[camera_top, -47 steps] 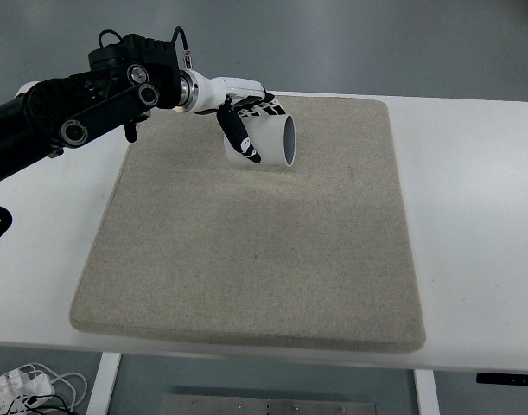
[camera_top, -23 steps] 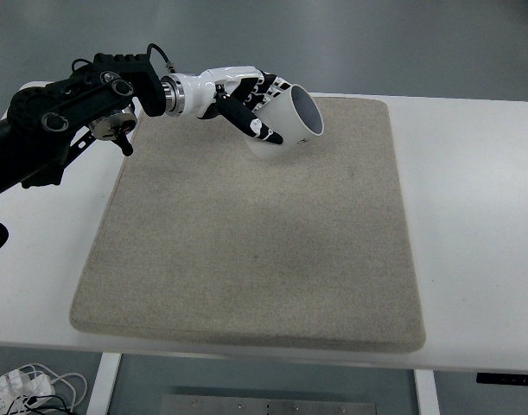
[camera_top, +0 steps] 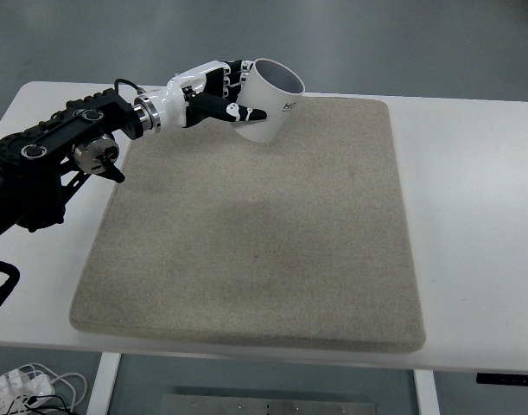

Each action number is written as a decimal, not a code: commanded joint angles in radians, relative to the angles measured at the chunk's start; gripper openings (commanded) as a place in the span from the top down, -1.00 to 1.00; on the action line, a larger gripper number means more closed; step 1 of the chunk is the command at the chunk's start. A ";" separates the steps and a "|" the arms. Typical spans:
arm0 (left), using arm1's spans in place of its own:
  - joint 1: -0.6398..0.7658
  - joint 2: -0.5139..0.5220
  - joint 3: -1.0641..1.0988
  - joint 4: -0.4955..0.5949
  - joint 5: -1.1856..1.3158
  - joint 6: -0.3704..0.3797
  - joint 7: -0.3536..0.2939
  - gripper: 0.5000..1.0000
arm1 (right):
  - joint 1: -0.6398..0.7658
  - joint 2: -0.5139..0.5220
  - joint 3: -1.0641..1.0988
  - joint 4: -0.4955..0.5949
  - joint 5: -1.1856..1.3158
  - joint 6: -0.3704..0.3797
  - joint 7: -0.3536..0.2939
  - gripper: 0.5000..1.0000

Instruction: Flip white cup upright

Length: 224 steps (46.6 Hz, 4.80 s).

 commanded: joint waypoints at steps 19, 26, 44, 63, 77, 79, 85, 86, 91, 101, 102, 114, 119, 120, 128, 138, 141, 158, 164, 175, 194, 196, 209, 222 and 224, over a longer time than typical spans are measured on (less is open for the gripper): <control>0.163 -0.068 -0.124 -0.004 -0.001 0.018 -0.272 1.00 | 0.000 0.000 0.000 0.001 0.000 0.000 0.000 -0.81; 0.190 -0.077 -0.126 -0.002 -0.002 0.040 -0.374 1.00 | 0.000 0.000 0.000 0.000 0.000 0.000 0.000 -0.81; 0.212 -0.112 -0.104 0.104 0.015 0.074 -0.413 1.00 | 0.000 0.000 0.000 0.001 0.000 0.000 0.000 -0.81; 0.229 -0.153 -0.103 0.104 0.179 0.155 -0.413 1.00 | 0.000 0.000 0.000 0.000 0.000 0.000 0.000 -0.81; 0.258 -0.180 -0.100 0.102 0.214 0.193 -0.413 1.00 | 0.000 0.000 0.000 0.000 0.000 0.000 0.000 -0.81; 0.258 -0.180 -0.098 0.104 0.214 0.195 -0.413 1.00 | 0.000 0.000 0.000 0.001 0.000 0.000 0.000 -0.81; 0.258 -0.178 -0.054 0.102 0.211 0.219 -0.413 1.00 | 0.000 0.000 0.000 0.001 0.000 0.000 0.000 -0.81; 0.259 -0.178 -0.051 0.102 0.211 0.222 -0.413 1.00 | 0.000 0.000 0.000 0.000 0.000 0.000 0.000 -0.81; 0.262 -0.177 -0.047 0.102 0.211 0.232 -0.413 0.74 | 0.000 0.000 0.000 0.000 0.000 0.000 0.000 -0.81; 0.262 -0.177 -0.046 0.107 0.213 0.267 -0.413 0.05 | 0.000 0.000 0.000 0.000 0.000 0.000 0.000 -0.81; 0.262 -0.177 -0.046 0.107 0.213 0.268 -0.413 0.04 | 0.000 0.000 0.000 0.000 0.000 0.000 0.000 -0.81; 0.262 -0.172 -0.047 0.102 0.203 0.267 -0.413 -0.99 | 0.000 0.000 0.000 0.000 0.000 0.000 0.000 -0.81; 0.262 -0.170 -0.047 0.099 0.200 0.265 -0.413 -0.99 | 0.000 0.000 0.000 0.000 0.000 0.000 0.000 -0.81; 0.262 -0.172 -0.047 0.099 0.200 0.265 -0.413 -0.99 | 0.000 0.000 0.000 0.000 0.000 0.000 0.000 -0.81; 0.261 -0.172 -0.051 0.090 0.199 0.261 -0.413 -0.99 | 0.000 0.000 0.000 0.000 0.000 0.000 0.000 -0.81; 0.252 -0.164 -0.066 0.024 0.197 0.270 -0.413 -0.99 | 0.000 0.000 0.000 0.000 0.000 0.000 0.000 -0.81; 0.243 -0.155 -0.077 0.012 0.196 0.271 -0.413 -0.99 | 0.000 0.000 0.000 0.000 0.000 0.000 0.000 -0.81; 0.123 -0.109 -0.124 0.018 0.079 0.252 -0.413 -0.99 | 0.000 0.000 0.000 0.000 0.000 0.000 0.000 -0.81; 0.083 -0.111 -0.110 0.053 -0.048 0.252 -0.413 -0.99 | 0.000 0.000 0.000 0.000 0.000 0.000 0.000 -0.81; 0.029 -0.109 -0.106 0.113 -0.146 0.244 -0.413 -0.99 | 0.000 0.000 0.000 0.000 0.000 0.000 0.000 -0.81; -0.001 -0.109 -0.106 0.185 -0.284 0.232 -0.413 -0.99 | 0.000 0.000 0.003 0.000 0.000 0.000 0.000 -0.81; -0.001 -0.107 -0.112 0.187 -0.286 0.232 -0.413 -0.99 | 0.000 0.000 0.001 0.001 0.000 0.000 0.000 -0.81; -0.003 -0.108 -0.124 0.216 -0.485 0.232 -0.279 -0.99 | 0.000 0.000 0.000 0.003 -0.006 0.009 -0.005 -0.81; 0.000 -0.121 -0.127 0.320 -0.633 0.232 -0.109 -0.99 | 0.000 0.000 0.005 0.003 -0.005 0.011 -0.003 -0.81; 0.000 -0.121 -0.130 0.325 -0.651 0.232 -0.080 -0.99 | 0.000 0.000 0.006 0.003 -0.005 0.011 -0.003 -0.81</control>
